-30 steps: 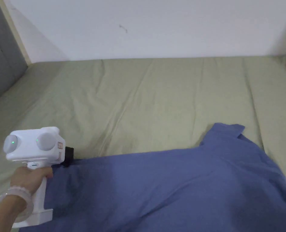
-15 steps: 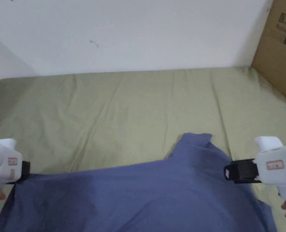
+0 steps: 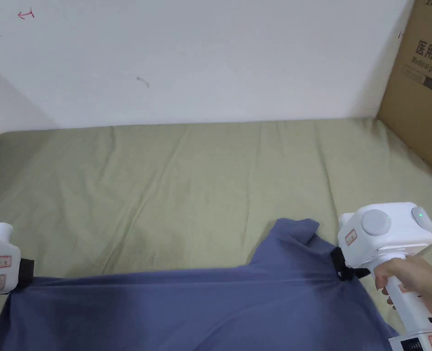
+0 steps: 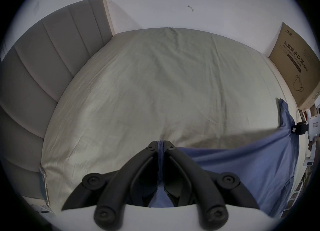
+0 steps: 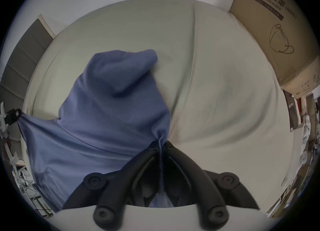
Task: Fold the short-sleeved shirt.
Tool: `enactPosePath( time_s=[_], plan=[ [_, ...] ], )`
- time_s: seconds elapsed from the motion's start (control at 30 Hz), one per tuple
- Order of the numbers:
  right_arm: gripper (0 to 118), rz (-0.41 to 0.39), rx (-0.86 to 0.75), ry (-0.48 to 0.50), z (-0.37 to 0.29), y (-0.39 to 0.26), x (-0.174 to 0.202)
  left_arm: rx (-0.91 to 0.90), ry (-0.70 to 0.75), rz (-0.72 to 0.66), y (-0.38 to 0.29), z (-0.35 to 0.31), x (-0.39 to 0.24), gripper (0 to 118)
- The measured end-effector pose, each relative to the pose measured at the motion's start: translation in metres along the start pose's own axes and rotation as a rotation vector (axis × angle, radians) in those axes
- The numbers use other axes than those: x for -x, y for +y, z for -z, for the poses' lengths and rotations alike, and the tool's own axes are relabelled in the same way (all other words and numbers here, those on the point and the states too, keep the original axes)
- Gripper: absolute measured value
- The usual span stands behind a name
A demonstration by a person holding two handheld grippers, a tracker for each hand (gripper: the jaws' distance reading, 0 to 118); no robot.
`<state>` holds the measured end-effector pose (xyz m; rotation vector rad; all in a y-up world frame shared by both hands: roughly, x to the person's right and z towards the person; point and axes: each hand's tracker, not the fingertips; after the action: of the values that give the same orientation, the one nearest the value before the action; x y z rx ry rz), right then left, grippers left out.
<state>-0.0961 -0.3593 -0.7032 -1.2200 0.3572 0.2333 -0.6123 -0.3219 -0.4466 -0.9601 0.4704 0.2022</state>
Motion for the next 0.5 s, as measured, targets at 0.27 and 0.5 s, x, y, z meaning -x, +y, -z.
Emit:
enactPosePath(
  time_s=[0.27,0.5],
  plan=[
    [1,0.046,-0.095,0.083,-0.071,0.005,0.0,-0.059,0.004,-0.004,0.012,-0.058,0.001,4],
    [1,0.045,-0.269,0.124,-0.197,0.008,-0.006,-0.231,0.0,-0.037,0.045,-0.158,0.011,4]
  ],
)
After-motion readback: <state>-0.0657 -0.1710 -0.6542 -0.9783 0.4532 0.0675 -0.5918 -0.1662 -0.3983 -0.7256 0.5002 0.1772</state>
